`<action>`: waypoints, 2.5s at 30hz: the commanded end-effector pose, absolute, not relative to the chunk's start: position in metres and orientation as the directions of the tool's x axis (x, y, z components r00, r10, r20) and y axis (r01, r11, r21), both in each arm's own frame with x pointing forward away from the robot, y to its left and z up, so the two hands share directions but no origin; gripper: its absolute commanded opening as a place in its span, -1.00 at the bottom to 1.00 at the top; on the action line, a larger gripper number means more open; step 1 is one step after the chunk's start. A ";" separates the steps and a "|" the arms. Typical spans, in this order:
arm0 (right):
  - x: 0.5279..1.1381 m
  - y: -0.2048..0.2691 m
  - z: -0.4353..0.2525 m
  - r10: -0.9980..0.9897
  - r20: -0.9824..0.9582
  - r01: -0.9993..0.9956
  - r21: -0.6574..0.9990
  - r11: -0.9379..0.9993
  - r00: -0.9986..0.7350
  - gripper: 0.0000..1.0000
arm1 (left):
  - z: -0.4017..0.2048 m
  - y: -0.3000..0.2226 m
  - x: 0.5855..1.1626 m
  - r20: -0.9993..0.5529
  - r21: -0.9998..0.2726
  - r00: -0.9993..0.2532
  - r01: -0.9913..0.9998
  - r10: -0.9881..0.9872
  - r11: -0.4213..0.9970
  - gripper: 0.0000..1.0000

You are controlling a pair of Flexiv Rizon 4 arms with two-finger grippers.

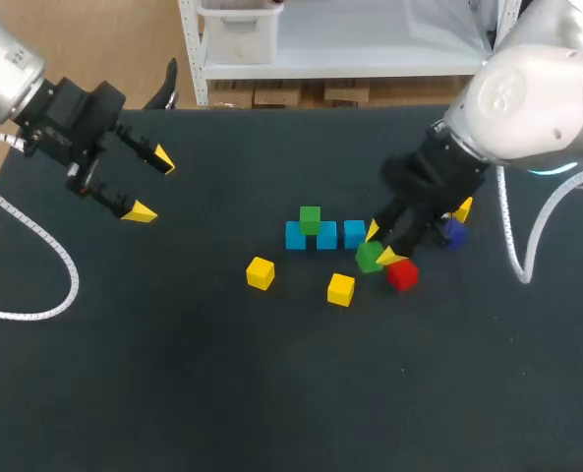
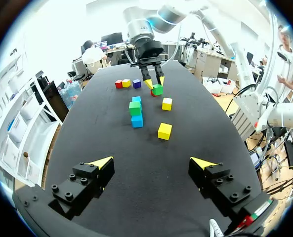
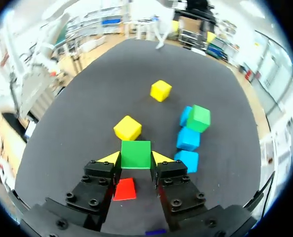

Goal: Place the blue cubes, place green cubes on the blue cubes, place the yellow cubes on the green cubes, then place the red cubes on the yellow cubes, and place purple cube on the red cubes.

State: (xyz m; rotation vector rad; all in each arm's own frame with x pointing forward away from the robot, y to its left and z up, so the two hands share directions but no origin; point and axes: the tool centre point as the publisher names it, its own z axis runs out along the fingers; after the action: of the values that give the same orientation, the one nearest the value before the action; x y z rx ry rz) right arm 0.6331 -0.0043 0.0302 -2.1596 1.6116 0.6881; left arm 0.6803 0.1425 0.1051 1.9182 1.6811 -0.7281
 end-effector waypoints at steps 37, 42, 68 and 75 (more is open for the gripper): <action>0.689 0.024 0.049 -0.900 -0.432 -0.996 0.031 -0.089 0.067 -1.00 | 0.104 0.144 0.681 -0.673 0.014 0.105 0.992 0.732 -0.129 1.00; 0.689 0.025 0.045 -0.900 -0.433 -0.997 0.039 -0.074 0.050 -1.00 | 0.104 0.144 0.681 -0.673 0.014 0.105 0.992 0.732 -0.129 1.00; 0.692 0.029 0.034 -0.904 -0.427 -1.000 0.015 -0.018 0.010 -1.00 | 0.104 0.144 0.681 -0.673 0.014 0.105 0.992 0.732 -0.129 1.00; 0.695 0.029 0.032 -0.905 -0.425 -1.000 0.014 -0.015 0.007 -1.00 | 0.104 0.144 0.681 -0.673 0.014 0.105 0.992 0.732 -0.129 1.00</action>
State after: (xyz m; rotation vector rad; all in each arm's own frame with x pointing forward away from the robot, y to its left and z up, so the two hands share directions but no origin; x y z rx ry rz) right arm 0.6929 0.0281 0.0335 -1.9970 1.9734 0.4584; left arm 0.6803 0.1425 0.1051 1.9181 1.6812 -0.7282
